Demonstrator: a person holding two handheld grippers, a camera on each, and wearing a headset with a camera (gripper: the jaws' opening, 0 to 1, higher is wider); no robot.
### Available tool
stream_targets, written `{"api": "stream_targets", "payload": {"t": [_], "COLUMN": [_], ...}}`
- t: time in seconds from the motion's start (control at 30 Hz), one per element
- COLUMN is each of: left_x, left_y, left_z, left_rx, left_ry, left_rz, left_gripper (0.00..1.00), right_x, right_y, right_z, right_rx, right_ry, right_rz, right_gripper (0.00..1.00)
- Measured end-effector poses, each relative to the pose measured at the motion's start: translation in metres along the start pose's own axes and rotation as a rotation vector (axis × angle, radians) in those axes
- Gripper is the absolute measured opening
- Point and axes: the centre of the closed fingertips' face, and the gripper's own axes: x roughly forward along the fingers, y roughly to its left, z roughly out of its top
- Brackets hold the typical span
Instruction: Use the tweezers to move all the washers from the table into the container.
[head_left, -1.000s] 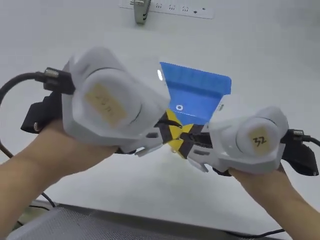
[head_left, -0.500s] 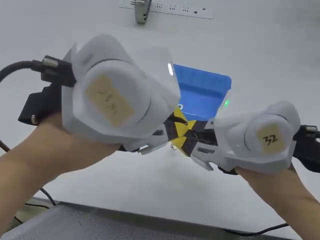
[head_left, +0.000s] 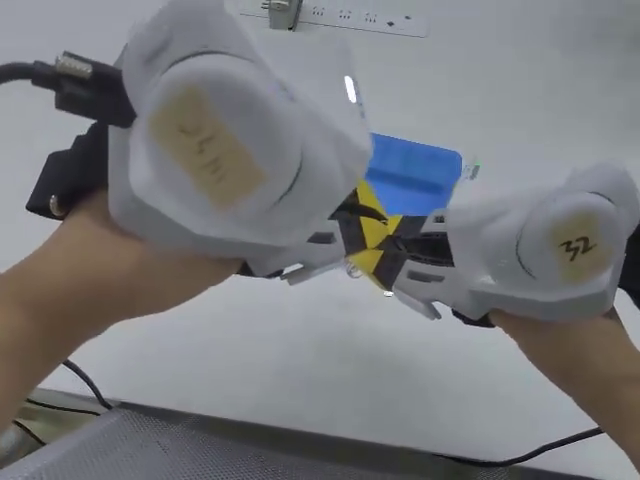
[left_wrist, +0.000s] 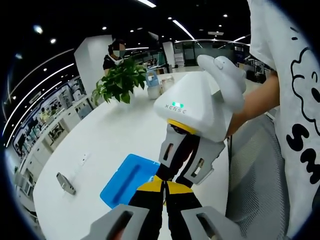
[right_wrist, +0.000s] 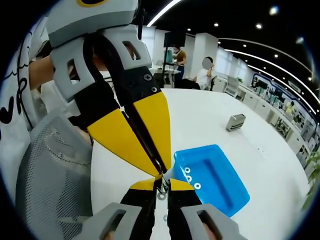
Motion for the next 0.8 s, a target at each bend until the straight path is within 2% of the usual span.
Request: {"api": "stream_targets", "payload": {"t": [0.27, 0.8], "left_x": [0.0, 0.012], "left_y": [0.005, 0.029], "left_z": [0.009, 0.021], "left_rx": [0.017, 0.063], "left_ry": [-0.015, -0.043], "left_rz": [0.008, 0.026], "left_gripper": [0.0, 0.0], "right_x": [-0.004, -0.008], "right_y": [-0.007, -0.041], "right_z": [0.005, 0.01], "right_rx": [0.008, 0.003], "right_ry": [-0.014, -0.03], "right_rz": [-0.016, -0.085], "right_gripper": [0.03, 0.03]}}
